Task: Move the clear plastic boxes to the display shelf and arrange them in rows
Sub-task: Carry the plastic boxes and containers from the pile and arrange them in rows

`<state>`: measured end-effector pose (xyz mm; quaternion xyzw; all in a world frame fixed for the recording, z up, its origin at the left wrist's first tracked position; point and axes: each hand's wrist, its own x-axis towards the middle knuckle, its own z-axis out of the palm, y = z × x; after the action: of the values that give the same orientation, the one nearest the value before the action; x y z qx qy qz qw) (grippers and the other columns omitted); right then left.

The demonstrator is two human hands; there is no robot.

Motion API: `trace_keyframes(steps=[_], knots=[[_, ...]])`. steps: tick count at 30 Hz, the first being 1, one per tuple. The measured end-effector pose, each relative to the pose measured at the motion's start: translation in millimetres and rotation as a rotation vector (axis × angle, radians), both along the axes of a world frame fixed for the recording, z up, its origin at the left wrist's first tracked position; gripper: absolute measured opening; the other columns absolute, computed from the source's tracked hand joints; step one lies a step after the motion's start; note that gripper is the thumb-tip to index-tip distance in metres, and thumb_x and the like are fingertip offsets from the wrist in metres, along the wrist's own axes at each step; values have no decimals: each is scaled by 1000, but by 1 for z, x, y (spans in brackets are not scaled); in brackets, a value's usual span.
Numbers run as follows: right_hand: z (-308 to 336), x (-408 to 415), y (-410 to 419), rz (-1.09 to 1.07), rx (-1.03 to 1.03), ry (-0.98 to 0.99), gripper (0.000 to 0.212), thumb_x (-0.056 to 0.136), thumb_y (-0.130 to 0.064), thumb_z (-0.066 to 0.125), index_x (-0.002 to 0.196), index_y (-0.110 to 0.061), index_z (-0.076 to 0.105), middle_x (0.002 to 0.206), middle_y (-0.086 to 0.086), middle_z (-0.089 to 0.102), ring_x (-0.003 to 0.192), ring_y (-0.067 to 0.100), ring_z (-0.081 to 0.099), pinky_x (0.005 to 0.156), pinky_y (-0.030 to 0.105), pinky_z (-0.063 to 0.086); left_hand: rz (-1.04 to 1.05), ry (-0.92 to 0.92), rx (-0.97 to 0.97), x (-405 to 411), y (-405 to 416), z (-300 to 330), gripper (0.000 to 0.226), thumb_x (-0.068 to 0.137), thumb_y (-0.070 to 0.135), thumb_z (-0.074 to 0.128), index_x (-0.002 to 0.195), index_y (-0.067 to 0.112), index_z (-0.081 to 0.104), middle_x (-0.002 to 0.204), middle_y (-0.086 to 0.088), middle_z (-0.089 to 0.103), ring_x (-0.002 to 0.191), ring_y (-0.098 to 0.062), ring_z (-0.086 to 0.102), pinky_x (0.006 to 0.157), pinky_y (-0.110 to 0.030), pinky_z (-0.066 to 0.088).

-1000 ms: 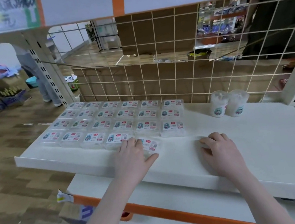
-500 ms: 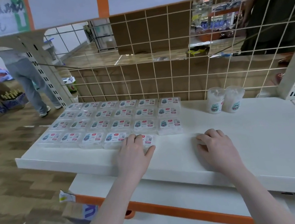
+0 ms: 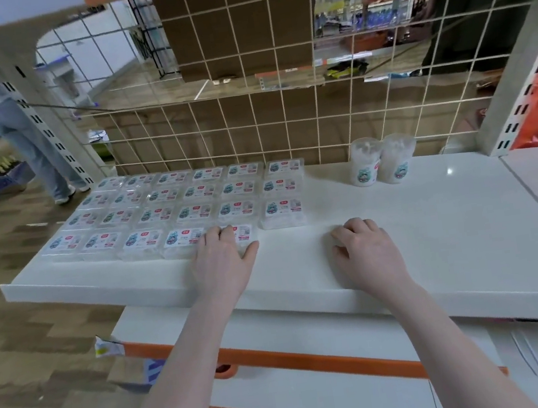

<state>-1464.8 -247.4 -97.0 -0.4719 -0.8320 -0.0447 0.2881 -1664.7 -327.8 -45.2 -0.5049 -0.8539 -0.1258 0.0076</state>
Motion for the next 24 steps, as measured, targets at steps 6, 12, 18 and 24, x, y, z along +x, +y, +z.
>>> trace_keyframes(steps=[6,12,18,24], knots=[[2,18,-19,-105,15,103,9,61,-5,71,70,-5,67,65,12,59,56,34,55,48,36,47,-89,-13,27,2,-8,5,53,94,44,45,137,12,43,137,-5,44,126,-24,35,101,-31,31],[9,46,-52,-400,54,129,22,56,2,79,74,-1,67,68,17,60,59,36,56,54,36,47,-221,-59,57,8,-11,12,53,95,45,43,139,14,40,140,-4,42,129,-23,33,102,-32,31],[15,68,-104,-623,124,101,29,59,-2,82,84,2,68,75,20,62,64,39,60,56,38,50,-409,-68,70,28,-15,11,57,95,47,42,142,16,37,144,-4,39,133,-24,33,107,-34,31],[28,110,-145,-761,128,45,32,63,-6,82,90,1,67,77,16,64,68,36,60,59,38,50,-597,-102,68,81,-15,15,56,95,48,42,141,16,39,145,-4,38,133,-23,33,107,-34,32]])
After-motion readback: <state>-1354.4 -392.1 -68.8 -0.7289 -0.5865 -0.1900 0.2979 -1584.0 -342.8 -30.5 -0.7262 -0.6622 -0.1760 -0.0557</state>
